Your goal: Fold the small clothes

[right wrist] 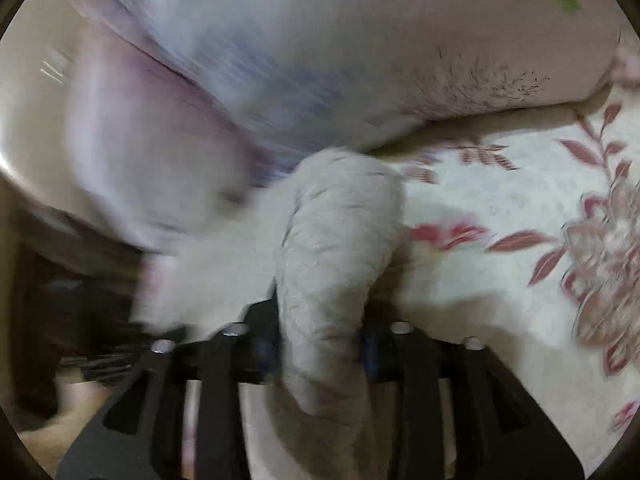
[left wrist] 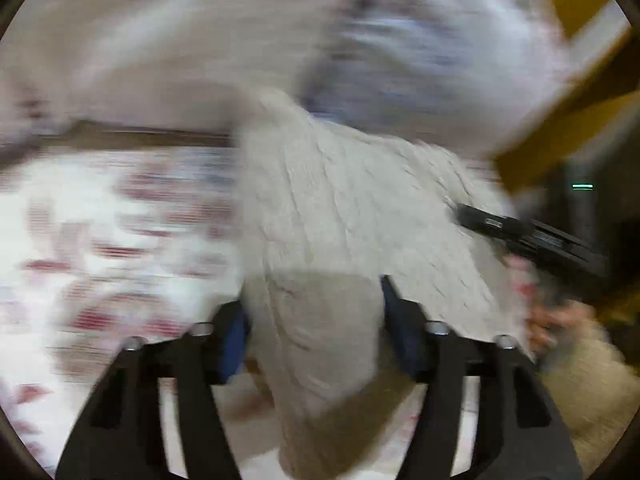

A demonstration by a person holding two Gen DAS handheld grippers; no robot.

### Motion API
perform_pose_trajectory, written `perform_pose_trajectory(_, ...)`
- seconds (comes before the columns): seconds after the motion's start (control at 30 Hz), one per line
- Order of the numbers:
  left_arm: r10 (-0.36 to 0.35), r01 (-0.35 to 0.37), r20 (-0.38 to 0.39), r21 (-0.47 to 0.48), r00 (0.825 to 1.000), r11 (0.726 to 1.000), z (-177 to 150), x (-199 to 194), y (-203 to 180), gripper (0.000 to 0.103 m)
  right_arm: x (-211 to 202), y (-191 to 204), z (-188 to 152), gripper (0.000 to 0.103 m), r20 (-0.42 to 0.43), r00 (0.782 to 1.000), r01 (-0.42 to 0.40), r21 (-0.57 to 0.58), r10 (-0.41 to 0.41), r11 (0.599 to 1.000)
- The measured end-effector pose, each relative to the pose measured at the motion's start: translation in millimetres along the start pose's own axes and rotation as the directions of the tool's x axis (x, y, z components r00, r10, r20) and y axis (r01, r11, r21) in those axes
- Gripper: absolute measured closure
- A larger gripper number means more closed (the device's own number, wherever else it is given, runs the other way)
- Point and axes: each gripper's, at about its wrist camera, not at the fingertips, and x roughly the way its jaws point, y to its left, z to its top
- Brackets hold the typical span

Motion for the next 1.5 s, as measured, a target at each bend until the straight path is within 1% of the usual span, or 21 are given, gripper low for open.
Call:
perform_pose_trajectory(0.03, 0.051, -0.05, 0.018, -0.034, 0.999, 0.998, -1.2, -2.8, 7.0, 0.038, 13.4, 5.1, -0.8, 0.057, -0.011, 0.992, 0.128, -0.025, -0.128, 0.991)
perform_pose_trajectory(0.07, 0.029, -0.026, 0.046, -0.057, 0.999, 0.998, -3.6, -9.5, 9.1, 0.037, 12.5, 7.0, -3.5, 0.056, 0.005, 0.99, 0.142, -0.011, -0.142, 0.99)
perform_pose_trajectory(0.1, 0.02, -0.014, 0.091, -0.069, 0.996, 0.998, -7.9, -21.0, 9.2, 0.033, 3.2, 9.8, -8.2, 0.055, 0.051, 0.986, 0.157, 0.008, -0.157, 0.988)
perform_pose_trajectory(0.13, 0.047, -0.04, 0.142, -0.051, 0.989, 0.998, -16.5, -36.2, 7.4, 0.022, -16.3, 17.4, -17.7, 0.055, 0.134, 0.975, 0.177, -0.005, -0.175, 0.984)
perform_pose_trajectory(0.2, 0.077, -0.077, 0.201, -0.005, 0.977, 0.997, -33.9, -55.7, 7.8, 0.015, -48.7, 30.3, -38.8, 0.054, 0.235, 0.961, 0.163, -0.052, -0.147, 0.985)
perform_pose_trajectory(0.23, 0.08, -0.086, 0.219, 0.019, 0.973, 0.996, -43.5, -64.0, 7.5, 0.012, -58.2, 37.8, -49.5, 0.053, 0.253, 0.961, 0.139, -0.076, -0.116, 0.987)
perform_pose_trajectory(0.27, 0.104, -0.116, 0.227, 0.042, 0.968, 0.992, -54.1, -66.6, -1.5, 0.008, -67.0, 44.9, -63.7, 0.046, 0.261, 0.96, 0.133, -0.101, -0.103, 0.986)
perform_pose_trajectory(0.3, 0.157, -0.174, 0.235, 0.05, 0.959, 0.984, -58.6, -67.6, -13.0, 0.002, -74.9, 51.8, -84.7, 0.036, 0.268, 0.958, 0.141, -0.126, -0.103, 0.982)
perform_pose_trajectory(0.37, 0.241, -0.27, 0.264, 0.075, 0.934, 0.96, -84.7, -77.1, -25.3, 0.002, -80.6, 55.0, -112.5, 0.025, 0.286, 0.948, 0.186, -0.136, -0.141, 0.973)
perform_pose_trajectory(0.43, 0.238, -0.27, 0.237, 0.108, 0.942, 0.957, -108.3, -70.7, -33.0, 0.002, -76.8, 54.6, -143.7, 0.025, 0.272, 0.942, 0.238, -0.128, -0.196, 0.963)
perform_pose_trajectory(0.47, 0.232, -0.261, 0.221, 0.11, 0.947, 0.959, -108.9, -65.9, -31.6, 0.002, -68.9, 55.3, -156.4, 0.025, 0.254, 0.939, 0.27, -0.132, -0.231, 0.954)
perform_pose_trajectory(0.53, 0.23, -0.249, 0.156, 0.118, 0.961, 0.961, -120.0, -48.5, -29.6, 0.002, -49.7, 54.2, -169.1, 0.026, 0.203, 0.938, 0.311, -0.138, -0.281, 0.94)
perform_pose_trajectory(0.6, 0.252, -0.267, 0.122, 0.118, 0.96, 0.957, -128.5, -38.9, -27.2, 0.002, -34.3, 56.5, -176.5, 0.026, 0.168, 0.941, 0.315, -0.125, -0.293, 0.941)
perform_pose_trajectory(0.67, 0.268, -0.278, 0.103, 0.098, 0.958, 0.956, -131.1, -28.1, -23.5, 0.002, -24.2, 60.9, -179.4, 0.025, 0.154, 0.941, 0.321, -0.117, -0.302, 0.94)
perform_pose_trajectory(0.73, 0.259, -0.265, 0.086, 0.071, 0.962, 0.961, -131.4, -22.6, -17.5, 0.002, -14.7, 68.5, -182.9, 0.018, 0.151, 0.932, 0.35, -0.125, -0.331, 0.928)
perform_pose_trajectory(0.77, 0.264, -0.272, 0.101, 0.079, 0.959, 0.959, -131.1, -21.8, -17.6, 0.002, -13.0, 72.8, -185.3, 0.012, 0.155, 0.926, 0.364, -0.131, -0.344, 0.922)
perform_pose_trajectory(0.83, 0.284, -0.294, 0.099, 0.101, 0.954, 0.951, -132.3, -18.5, -19.7, 0.002, -8.3, 80.1, -189.3, 0.008, 0.162, 0.915, 0.393, -0.148, -0.37, 0.908)
perform_pose_trajectory(0.93, 0.327, -0.342, 0.122, 0.134, 0.937, 0.93, -135.4, -13.2, -22.8, 0.002, -2.3, 87.0, -197.1, 0.005, 0.175, 0.894, 0.441, -0.171, -0.413, 0.881)
perform_pose_trajectory(1.03, 0.331, -0.348, 0.147, 0.118, 0.932, 0.93, -140.5, -15.5, -22.0, 0.002, -0.4, 89.5, -201.6, 0.002, 0.189, 0.871, 0.485, -0.185, -0.453, 0.855)
perform_pose_trajectory(1.2, 0.331, -0.349, 0.147, 0.118, 0.932, 0.93, -141.1, -17.1, -22.1, 0.002, -1.3, 85.6, -201.8, 0.001, 0.188, 0.865, 0.494, -0.16, -0.465, 0.854)
perform_pose_trajectory(1.5, 0.33, -0.348, 0.147, 0.12, 0.932, 0.93, -140.3, -16.9, -22.2, 0.002, -1.4, 85.9, -201.7, 0.001, 0.187, 0.866, 0.493, -0.163, -0.464, 0.855)
